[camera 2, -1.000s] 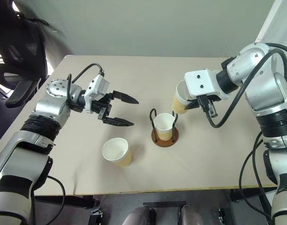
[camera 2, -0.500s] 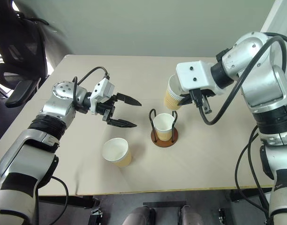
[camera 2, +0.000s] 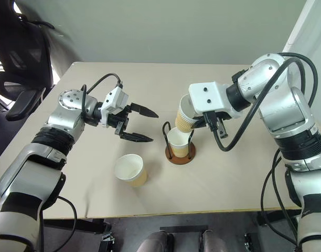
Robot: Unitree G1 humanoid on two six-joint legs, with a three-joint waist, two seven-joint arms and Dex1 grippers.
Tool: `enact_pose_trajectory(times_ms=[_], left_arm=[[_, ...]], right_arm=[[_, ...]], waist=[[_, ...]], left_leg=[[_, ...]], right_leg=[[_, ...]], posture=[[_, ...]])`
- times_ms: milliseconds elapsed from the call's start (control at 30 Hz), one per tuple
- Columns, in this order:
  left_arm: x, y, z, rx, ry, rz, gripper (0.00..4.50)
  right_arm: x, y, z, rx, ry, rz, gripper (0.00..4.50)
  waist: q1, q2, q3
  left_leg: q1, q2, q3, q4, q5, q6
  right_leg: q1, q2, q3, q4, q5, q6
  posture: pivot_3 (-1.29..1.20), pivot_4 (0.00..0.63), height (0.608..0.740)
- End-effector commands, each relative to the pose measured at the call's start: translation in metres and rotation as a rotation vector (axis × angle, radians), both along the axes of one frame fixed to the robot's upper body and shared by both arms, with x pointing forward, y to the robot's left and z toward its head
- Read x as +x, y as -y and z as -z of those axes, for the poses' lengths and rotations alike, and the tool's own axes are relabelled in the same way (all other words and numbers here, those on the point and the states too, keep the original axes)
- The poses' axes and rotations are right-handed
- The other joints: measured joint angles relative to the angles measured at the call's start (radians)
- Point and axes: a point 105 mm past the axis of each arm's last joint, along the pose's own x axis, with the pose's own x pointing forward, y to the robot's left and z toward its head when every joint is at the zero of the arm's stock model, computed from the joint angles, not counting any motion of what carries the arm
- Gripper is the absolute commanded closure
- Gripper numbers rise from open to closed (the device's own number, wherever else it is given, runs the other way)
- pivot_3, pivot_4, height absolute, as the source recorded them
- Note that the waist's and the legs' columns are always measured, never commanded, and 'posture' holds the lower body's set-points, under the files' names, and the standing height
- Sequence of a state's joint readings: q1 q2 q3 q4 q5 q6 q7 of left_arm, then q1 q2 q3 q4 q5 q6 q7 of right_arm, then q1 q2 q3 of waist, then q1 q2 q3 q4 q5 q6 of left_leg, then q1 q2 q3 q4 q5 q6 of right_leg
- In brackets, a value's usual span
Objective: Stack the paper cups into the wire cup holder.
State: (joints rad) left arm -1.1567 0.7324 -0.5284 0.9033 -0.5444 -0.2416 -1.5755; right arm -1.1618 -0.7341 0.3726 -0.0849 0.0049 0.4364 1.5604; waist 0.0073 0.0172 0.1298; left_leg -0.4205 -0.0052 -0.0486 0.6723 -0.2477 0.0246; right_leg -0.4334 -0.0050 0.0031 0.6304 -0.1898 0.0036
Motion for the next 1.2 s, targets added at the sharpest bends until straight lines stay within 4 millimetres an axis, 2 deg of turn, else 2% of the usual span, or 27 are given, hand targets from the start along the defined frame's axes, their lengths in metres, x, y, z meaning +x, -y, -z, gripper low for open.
enact_pose_trajectory(times_ms=[33, 200, 333, 733, 1000, 1200], left_arm=[[-0.004, -0.002, -0.011, 0.012, 0.033, 0.039, 0.00], [-0.004, -0.002, -0.011, 0.014, 0.032, 0.040, 0.00], [-0.004, -0.001, -0.011, 0.016, 0.031, 0.041, 0.00], [-0.005, -0.001, -0.012, 0.019, 0.030, 0.043, 0.00], [-0.007, -0.003, -0.012, 0.020, 0.027, 0.043, 0.00], [-0.009, -0.004, -0.012, 0.024, 0.021, 0.045, 0.00]], right_arm=[[-0.005, -0.011, -0.014, 0.023, 0.038, -0.038, 4.44], [-0.004, -0.020, -0.026, 0.045, 0.065, -0.057, 4.44], [-0.005, -0.024, -0.027, 0.052, 0.061, -0.068, 4.44], [-0.009, -0.031, -0.004, 0.054, -0.005, -0.079, 4.44], [-0.005, -0.035, 0.000, 0.051, -0.003, -0.085, 4.44], [-0.002, -0.030, 0.003, 0.026, 0.008, -0.081, 4.44]], waist=[[0.000, 0.000, 0.000], [0.001, 0.000, 0.000], [0.002, 0.000, 0.000], [0.000, 0.000, 0.000], [0.001, 0.000, 0.000], [0.001, 0.000, 0.000]], left_leg=[[0.000, 0.000, 0.000, 0.000, 0.000, 0.000], [-0.001, 0.000, 0.000, 0.000, 0.000, 0.000], [-0.001, 0.000, 0.000, 0.000, 0.000, 0.000], [-0.001, 0.000, 0.000, 0.000, 0.001, -0.001], [-0.002, 0.000, 0.000, 0.000, 0.001, -0.001], [-0.002, 0.000, 0.000, 0.000, 0.001, -0.001]], right_leg=[[0.000, 0.000, 0.000, 0.000, 0.000, 0.000], [-0.001, 0.000, 0.000, -0.001, 0.000, 0.000], [-0.001, 0.000, 0.000, -0.001, 0.000, 0.000], [-0.001, 0.000, 0.000, -0.001, 0.000, 0.000], [-0.001, 0.000, 0.000, -0.001, 0.000, 0.000], [-0.001, 0.000, 0.000, -0.001, 0.000, 0.000]], posture=[[0.00, 0.150, 0.740], [0.00, 0.150, 0.740], [0.00, 0.150, 0.740], [0.00, 0.150, 0.740], [0.00, 0.150, 0.740], [0.00, 0.150, 0.740]])
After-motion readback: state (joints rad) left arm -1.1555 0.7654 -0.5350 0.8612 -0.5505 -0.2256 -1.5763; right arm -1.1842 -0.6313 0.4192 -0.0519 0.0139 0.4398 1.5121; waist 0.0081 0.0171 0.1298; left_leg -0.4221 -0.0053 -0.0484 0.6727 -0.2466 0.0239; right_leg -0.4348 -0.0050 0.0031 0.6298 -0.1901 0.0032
